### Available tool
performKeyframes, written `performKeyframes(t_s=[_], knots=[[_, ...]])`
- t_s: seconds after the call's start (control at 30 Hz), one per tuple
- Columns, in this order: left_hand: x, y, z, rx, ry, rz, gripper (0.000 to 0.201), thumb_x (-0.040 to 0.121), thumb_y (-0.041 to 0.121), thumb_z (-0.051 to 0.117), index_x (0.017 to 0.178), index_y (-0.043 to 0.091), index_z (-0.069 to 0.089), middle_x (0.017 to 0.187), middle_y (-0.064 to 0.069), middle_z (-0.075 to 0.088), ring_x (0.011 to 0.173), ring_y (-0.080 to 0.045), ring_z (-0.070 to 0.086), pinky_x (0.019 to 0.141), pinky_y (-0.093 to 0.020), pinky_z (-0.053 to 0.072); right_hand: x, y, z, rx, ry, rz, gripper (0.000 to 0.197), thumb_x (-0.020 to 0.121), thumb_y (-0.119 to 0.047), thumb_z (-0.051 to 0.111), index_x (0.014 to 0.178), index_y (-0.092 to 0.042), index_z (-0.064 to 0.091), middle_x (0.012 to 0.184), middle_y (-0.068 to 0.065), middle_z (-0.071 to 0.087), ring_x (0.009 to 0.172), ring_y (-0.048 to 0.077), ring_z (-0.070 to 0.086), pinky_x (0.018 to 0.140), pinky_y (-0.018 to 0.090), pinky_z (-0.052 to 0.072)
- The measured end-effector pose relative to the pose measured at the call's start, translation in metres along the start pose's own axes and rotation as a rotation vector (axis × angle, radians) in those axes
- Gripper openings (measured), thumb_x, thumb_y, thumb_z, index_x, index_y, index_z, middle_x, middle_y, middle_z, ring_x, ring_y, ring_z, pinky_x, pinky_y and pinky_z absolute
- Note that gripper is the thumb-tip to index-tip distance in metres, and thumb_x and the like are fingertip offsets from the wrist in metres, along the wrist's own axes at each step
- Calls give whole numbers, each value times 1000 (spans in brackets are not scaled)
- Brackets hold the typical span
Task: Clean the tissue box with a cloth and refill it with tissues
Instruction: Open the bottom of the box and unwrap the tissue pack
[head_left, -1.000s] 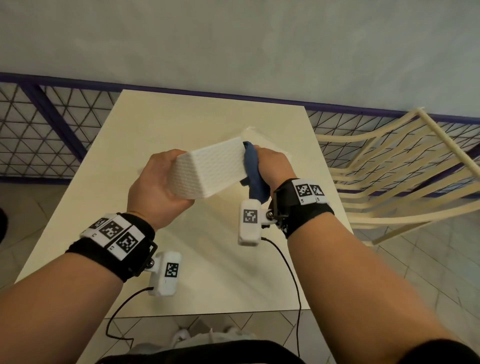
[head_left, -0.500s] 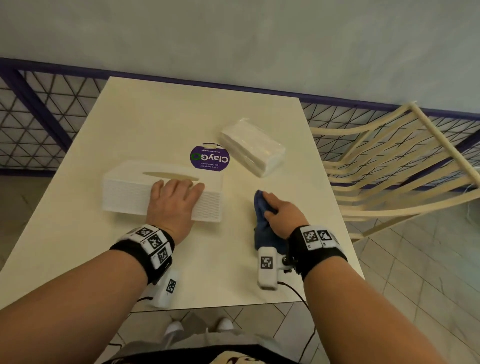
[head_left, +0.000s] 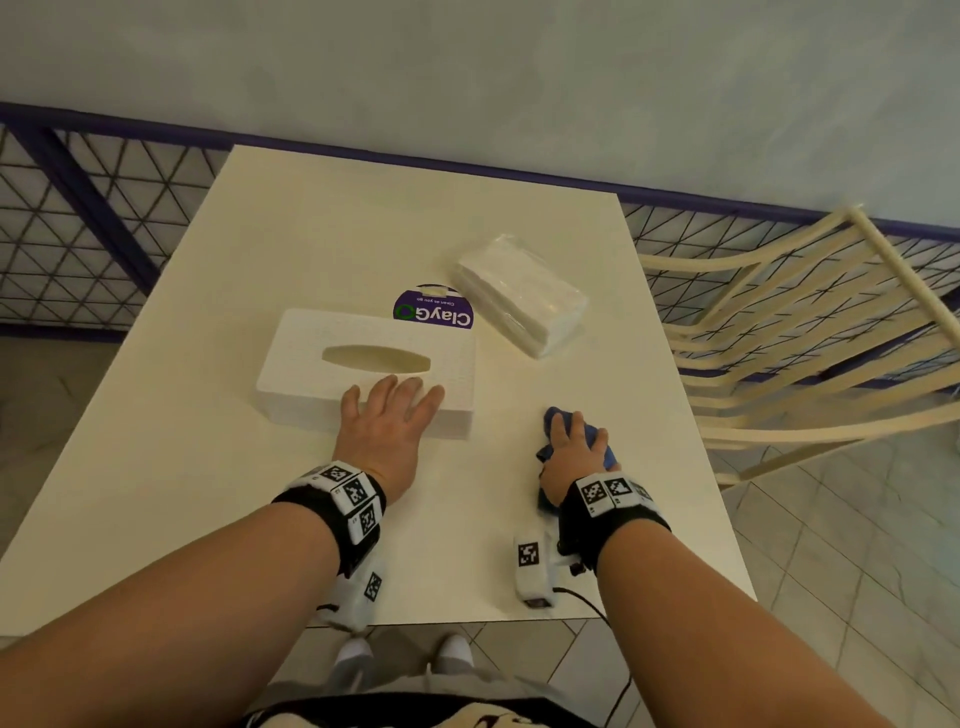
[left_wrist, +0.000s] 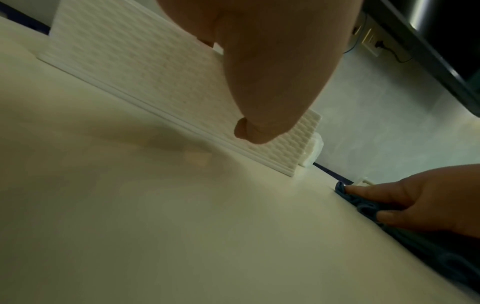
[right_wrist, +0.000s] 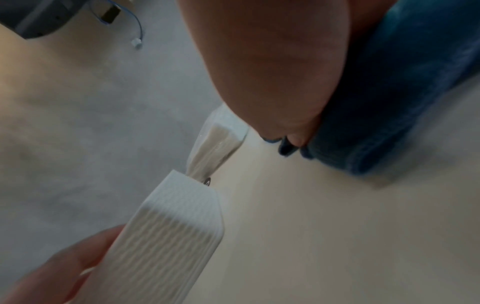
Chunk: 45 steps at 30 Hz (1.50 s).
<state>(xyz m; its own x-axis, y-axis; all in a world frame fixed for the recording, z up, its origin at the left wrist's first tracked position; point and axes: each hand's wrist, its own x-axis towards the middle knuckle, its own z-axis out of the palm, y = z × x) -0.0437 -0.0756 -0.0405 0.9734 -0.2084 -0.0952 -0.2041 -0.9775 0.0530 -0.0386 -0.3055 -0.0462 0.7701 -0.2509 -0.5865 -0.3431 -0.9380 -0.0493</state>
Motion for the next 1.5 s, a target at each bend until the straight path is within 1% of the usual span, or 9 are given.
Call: performKeyframes(t_s=[0.17,0.27,0.4,0.53,0.67,0.87,1.03,1.37,1.5], knots=[[-3,-3,-1,-128,92,64,87,74,11,54,149,31,14,157,4,19,143,-20,11,113,-44,2,-12,-24,-32,-2,30,14,81,87,-17,46,151,-36,0,161,-1,-9,146,40,-3,112,68,9],[-16,-17,5,-226,363,192,66,62,13,55,127,22,49,123,-2,58,115,-19,42,94,-38,24,-30,-59,-65,61,169,-224,87,81,-30,55,152,-34,4,162,-1,11,148,29,14,112,66,3],[-34,-38,11,-208,307,277,43,68,23,42,106,22,61,97,3,64,90,-18,56,78,-33,25,-38,-114,-86,140,339,-551,82,73,-54,63,146,-30,33,144,2,46,133,30,34,113,48,27],[-39,-54,29,-104,113,190,43,75,34,40,106,21,65,103,4,67,89,-18,64,79,-36,28,-21,-160,-78,-145,252,-696,122,51,-71,74,150,-42,9,157,9,20,144,34,15,117,56,13],[-40,-54,34,-97,-31,130,48,77,38,36,110,20,65,110,5,67,96,-15,64,77,-37,46,1,-186,-71,-391,97,-668,145,42,-70,80,145,-47,-18,162,11,-6,148,38,-8,115,65,1],[-39,-54,34,-80,-77,85,46,78,34,46,116,15,63,118,1,65,108,-17,61,83,-39,47,6,-193,-66,-486,117,-665,144,44,-59,84,143,-49,-21,158,11,10,146,38,9,114,66,7],[-34,-49,34,-157,-45,104,46,83,19,52,128,9,53,127,-4,57,117,-22,53,97,-36,29,2,-189,-66,-463,143,-674,145,43,-56,83,141,-50,-24,151,12,23,139,38,21,113,62,16],[-47,-39,45,-170,3,144,57,54,21,66,109,9,66,102,-1,67,91,-18,65,87,-29,31,-5,-175,-57,-432,178,-682,142,40,-55,79,141,-50,-20,141,12,31,128,34,31,108,58,26],[-43,-39,42,-189,-17,141,55,52,19,65,106,12,67,95,4,65,82,-15,64,83,-27,49,-6,-175,-57,-424,186,-675,141,38,-55,78,141,-51,-19,140,12,32,127,33,32,106,57,28]])
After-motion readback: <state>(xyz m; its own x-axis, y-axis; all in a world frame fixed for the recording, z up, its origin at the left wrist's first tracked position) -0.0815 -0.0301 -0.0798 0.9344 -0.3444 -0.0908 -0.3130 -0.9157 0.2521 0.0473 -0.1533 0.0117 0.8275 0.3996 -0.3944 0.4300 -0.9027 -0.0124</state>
